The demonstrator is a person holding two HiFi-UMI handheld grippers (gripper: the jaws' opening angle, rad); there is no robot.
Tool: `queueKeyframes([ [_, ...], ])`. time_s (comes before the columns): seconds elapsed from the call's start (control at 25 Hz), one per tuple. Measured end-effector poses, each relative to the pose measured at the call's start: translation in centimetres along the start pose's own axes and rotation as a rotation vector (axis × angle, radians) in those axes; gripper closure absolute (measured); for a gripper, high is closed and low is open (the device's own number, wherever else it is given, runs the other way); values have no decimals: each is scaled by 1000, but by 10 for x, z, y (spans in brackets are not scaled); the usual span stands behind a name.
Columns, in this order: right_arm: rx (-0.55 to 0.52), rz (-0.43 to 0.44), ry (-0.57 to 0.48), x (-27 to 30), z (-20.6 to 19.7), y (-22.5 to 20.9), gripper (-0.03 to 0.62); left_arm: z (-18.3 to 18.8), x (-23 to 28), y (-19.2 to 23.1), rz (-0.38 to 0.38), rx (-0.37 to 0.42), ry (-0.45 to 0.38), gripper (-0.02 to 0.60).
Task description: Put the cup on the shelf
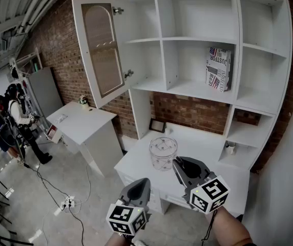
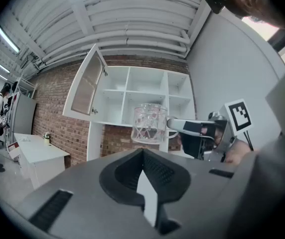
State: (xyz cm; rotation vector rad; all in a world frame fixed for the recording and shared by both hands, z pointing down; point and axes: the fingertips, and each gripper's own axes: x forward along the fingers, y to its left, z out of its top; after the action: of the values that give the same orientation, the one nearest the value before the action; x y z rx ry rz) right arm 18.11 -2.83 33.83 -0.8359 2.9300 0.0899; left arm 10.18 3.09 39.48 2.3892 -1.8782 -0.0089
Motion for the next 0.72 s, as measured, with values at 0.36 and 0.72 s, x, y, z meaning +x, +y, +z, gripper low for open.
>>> queueKeyframes([
  [0.36, 15, 7, 1, 6, -3, 0, 559, -1, 3, 4, -4, 0, 1, 578],
  [0.72, 29, 1, 16, 25, -8, -2, 559, 0, 9, 20, -16, -7, 7, 578],
])
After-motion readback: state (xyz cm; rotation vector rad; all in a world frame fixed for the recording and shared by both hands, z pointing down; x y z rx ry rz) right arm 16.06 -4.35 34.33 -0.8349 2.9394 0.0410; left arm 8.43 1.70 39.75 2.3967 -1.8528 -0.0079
